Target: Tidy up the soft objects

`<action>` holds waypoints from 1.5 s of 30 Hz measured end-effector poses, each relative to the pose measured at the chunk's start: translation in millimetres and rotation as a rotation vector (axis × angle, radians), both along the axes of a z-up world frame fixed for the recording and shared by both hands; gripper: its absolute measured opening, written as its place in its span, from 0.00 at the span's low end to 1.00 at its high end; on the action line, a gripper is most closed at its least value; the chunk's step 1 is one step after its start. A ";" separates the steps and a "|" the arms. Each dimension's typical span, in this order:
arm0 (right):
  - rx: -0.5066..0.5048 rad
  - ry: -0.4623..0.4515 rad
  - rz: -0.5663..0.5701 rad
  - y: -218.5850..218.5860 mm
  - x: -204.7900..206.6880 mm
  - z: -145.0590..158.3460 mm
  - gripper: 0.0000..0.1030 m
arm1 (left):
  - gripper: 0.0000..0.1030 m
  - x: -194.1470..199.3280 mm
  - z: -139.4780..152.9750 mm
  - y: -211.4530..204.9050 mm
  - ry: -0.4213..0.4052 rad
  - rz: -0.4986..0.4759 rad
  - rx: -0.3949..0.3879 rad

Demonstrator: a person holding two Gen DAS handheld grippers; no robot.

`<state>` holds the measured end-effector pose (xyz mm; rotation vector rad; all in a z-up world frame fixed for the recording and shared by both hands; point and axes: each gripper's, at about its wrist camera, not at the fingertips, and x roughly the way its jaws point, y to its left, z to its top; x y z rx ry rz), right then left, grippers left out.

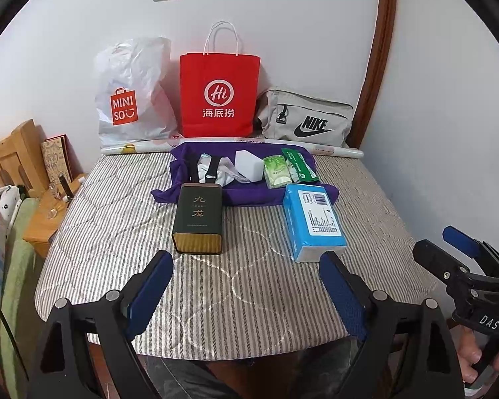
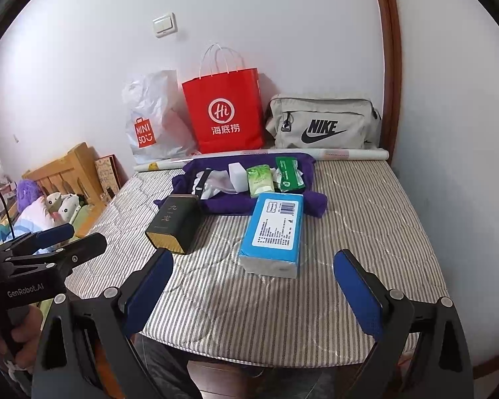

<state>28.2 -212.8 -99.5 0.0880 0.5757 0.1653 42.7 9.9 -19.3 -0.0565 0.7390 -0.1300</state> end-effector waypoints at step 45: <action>-0.023 0.000 0.007 5.2 -6.9 0.3 0.94 | 0.86 -7.9 3.3 -2.8 -0.004 -0.004 0.002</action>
